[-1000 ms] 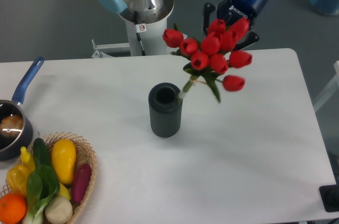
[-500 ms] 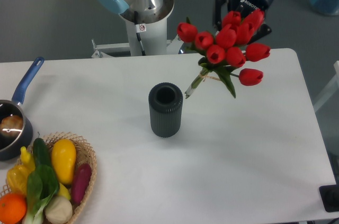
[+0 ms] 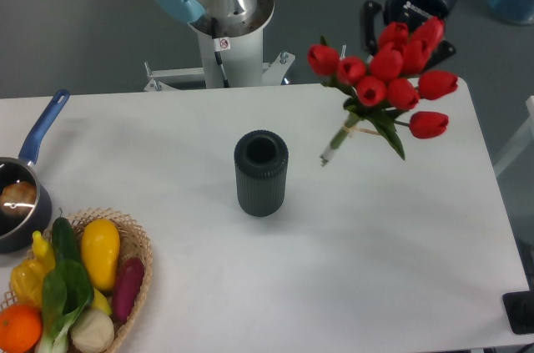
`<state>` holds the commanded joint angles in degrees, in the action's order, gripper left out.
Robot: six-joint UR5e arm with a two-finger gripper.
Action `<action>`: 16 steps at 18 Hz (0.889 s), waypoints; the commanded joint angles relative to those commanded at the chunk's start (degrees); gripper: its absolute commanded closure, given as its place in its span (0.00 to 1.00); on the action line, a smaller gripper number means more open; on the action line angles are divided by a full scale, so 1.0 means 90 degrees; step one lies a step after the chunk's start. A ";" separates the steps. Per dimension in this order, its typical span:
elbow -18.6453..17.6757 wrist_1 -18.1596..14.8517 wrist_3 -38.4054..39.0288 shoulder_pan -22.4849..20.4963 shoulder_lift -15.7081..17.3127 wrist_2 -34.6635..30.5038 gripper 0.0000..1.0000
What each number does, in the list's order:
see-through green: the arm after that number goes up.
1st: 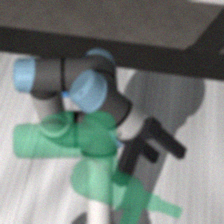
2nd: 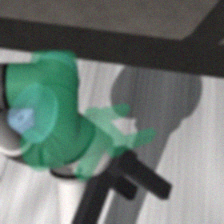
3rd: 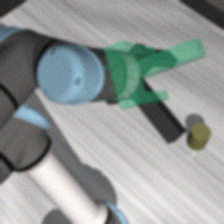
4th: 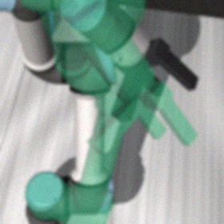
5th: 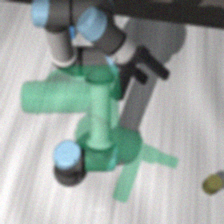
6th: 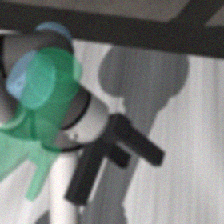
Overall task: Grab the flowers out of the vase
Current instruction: 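Carry the tulip bunch up and away from the vase, then hold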
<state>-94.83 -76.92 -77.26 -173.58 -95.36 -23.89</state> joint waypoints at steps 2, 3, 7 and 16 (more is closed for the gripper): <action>0.0010 0.0274 -0.0010 -0.0010 -0.0088 -0.0380 0.72; 0.0020 0.0372 -0.0010 -0.0019 -0.0098 -0.0537 0.72; 0.0068 0.0431 -0.0010 -0.0010 -0.0118 -0.1005 0.75; 0.0166 0.0431 -0.0020 0.0078 -0.0137 -0.2012 0.75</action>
<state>-93.34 -73.04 -77.43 -172.88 -96.59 -42.00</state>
